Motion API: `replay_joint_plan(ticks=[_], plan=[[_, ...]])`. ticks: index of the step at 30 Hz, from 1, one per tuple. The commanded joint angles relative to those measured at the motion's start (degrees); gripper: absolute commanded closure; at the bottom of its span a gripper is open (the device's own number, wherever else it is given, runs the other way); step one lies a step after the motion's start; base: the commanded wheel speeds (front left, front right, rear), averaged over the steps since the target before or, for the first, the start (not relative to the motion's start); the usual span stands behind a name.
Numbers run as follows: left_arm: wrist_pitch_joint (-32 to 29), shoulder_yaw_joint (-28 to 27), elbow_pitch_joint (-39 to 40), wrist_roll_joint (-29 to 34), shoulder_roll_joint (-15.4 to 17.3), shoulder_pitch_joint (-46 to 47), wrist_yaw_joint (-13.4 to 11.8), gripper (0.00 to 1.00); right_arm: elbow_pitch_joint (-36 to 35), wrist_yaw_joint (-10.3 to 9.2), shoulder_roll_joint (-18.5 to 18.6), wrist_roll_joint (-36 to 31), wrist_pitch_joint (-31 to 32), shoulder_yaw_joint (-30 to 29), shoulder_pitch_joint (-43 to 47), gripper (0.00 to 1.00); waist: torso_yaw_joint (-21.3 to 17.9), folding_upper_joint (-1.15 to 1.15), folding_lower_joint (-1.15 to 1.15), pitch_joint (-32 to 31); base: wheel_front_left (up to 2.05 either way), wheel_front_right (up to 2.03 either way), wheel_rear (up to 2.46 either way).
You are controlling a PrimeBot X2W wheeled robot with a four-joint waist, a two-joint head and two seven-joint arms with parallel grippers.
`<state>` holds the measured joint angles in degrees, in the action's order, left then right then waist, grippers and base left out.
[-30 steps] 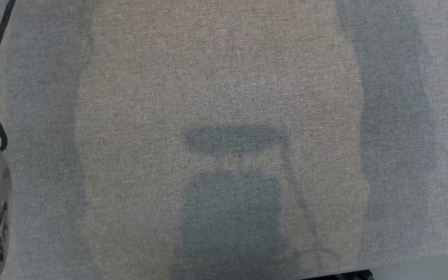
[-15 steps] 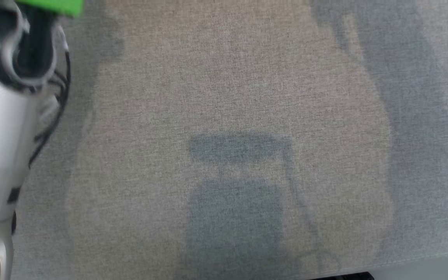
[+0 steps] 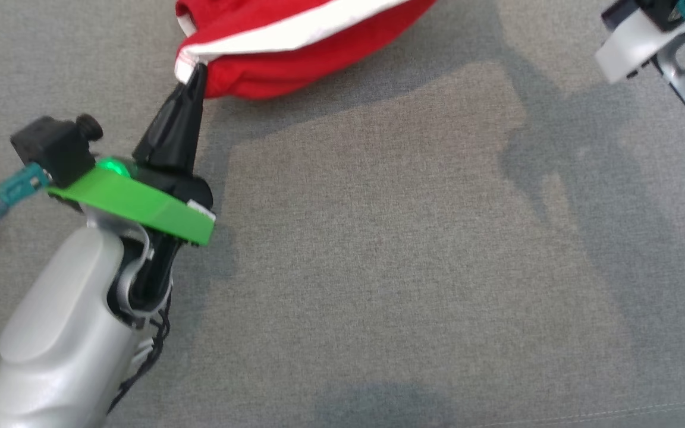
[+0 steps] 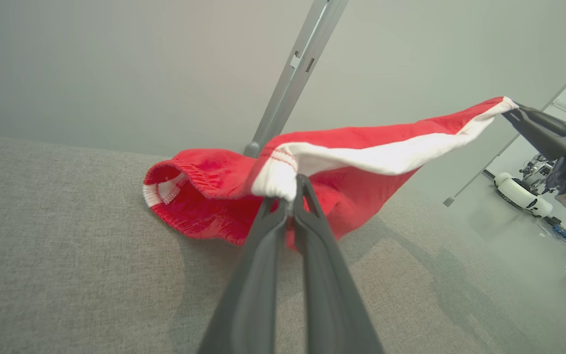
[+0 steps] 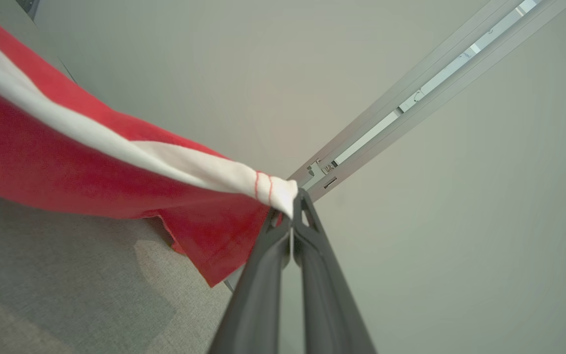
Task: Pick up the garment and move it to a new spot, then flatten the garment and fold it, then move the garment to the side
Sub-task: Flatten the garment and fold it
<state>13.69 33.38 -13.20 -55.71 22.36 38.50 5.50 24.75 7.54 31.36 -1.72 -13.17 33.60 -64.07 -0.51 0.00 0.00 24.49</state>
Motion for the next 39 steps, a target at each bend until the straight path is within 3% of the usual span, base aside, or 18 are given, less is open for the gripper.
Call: replay_joint_plan(ticks=[1,6,11,21,28,33,39], plan=[[0.36,-0.02,0.00,0.49,-0.28,-1.87,-0.37,1.00,-0.36,-0.10,0.60,0.95,0.68,0.79,2.17,1.00,1.77,0.00,0.00,-6.78,0.00,0.00,0.00],[0.93,1.72,1.62,1.92,-0.38,-9.04,-1.91,1.00,-6.52,-0.11,5.77,9.16,6.87,4.45,10.14,1.00,1.82,0.00,0.00,-11.40,0.00,0.00,0.00],[1.07,3.60,3.83,3.80,-0.11,-14.59,-4.11,1.00,-15.89,-0.11,10.90,15.44,13.85,2.80,19.35,1.00,1.56,0.00,0.00,-14.41,0.00,0.00,0.00],[1.20,7.29,8.65,8.34,1.91,-24.16,-8.62,1.00,-32.41,-0.11,15.08,15.80,23.96,-10.83,41.42,1.00,0.62,0.00,0.00,-18.24,0.00,0.00,0.00],[0.90,10.19,11.97,10.41,2.47,-29.16,-10.96,1.00,-42.19,-0.11,14.26,15.05,29.75,-20.07,56.65,1.00,0.52,0.00,0.00,-18.98,0.00,0.00,0.00],[1.01,10.55,14.31,11.44,2.08,-30.38,-11.47,1.00,-45.07,-0.11,14.16,13.52,29.67,-21.82,58.87,1.00,0.45,0.00,0.00,-18.60,0.00,0.00,0.00],[0.95,10.11,13.99,12.14,0.74,-25.74,-10.37,1.00,-40.93,-0.11,17.27,14.78,28.58,-14.99,50.69,1.00,1.93,0.00,0.00,-16.33,0.00,0.00,0.00]])
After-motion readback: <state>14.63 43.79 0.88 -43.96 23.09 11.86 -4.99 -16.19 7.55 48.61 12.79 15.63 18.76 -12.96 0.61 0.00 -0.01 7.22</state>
